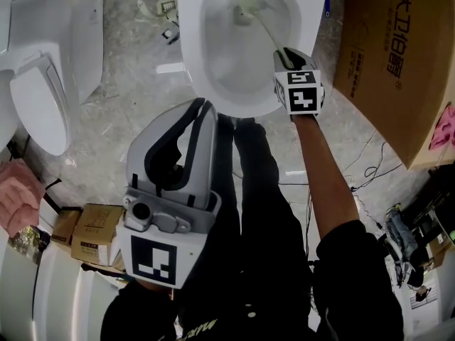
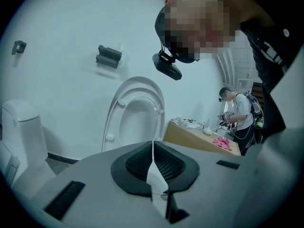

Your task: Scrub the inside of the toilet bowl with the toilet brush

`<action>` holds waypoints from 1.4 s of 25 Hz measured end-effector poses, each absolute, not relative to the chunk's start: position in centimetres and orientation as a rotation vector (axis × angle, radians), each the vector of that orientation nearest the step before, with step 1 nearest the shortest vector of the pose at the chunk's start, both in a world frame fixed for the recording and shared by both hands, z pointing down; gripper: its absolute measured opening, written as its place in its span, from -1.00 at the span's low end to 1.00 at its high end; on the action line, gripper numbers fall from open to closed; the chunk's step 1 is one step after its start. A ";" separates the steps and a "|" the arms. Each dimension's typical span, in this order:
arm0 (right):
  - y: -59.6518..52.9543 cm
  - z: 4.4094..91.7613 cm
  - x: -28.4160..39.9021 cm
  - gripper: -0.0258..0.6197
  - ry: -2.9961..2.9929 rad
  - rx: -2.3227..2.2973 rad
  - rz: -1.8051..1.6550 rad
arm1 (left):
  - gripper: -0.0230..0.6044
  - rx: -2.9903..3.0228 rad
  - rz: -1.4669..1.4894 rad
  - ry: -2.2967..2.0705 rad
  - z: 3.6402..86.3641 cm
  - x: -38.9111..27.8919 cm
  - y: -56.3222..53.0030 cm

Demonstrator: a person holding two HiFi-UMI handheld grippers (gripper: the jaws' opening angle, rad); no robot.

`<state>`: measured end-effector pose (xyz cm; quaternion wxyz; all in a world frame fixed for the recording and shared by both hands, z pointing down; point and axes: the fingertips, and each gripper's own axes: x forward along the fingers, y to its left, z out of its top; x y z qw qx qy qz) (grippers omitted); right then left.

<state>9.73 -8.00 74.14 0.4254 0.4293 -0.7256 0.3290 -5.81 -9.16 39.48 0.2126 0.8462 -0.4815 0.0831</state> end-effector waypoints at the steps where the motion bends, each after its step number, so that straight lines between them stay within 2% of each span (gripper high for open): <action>1: -8.0 74.1 9.7 -0.65 -1.813 1.070 0.819 | -0.82 2.350 0.232 -1.336 39.5 -5.8 -9.1; 12: -4.0 73.6 8.9 -0.65 -1.761 0.723 0.588 | -0.82 2.344 0.225 -1.342 39.3 -6.2 -9.3; 18: -3.1 76.0 8.2 -0.65 -1.681 0.630 0.580 | -0.82 2.339 0.228 -1.333 39.8 -6.1 -9.1; 35: -5.6 76.5 6.3 -0.65 -1.686 0.794 0.660 | -0.82 2.329 0.227 -1.336 39.8 -6.3 -9.0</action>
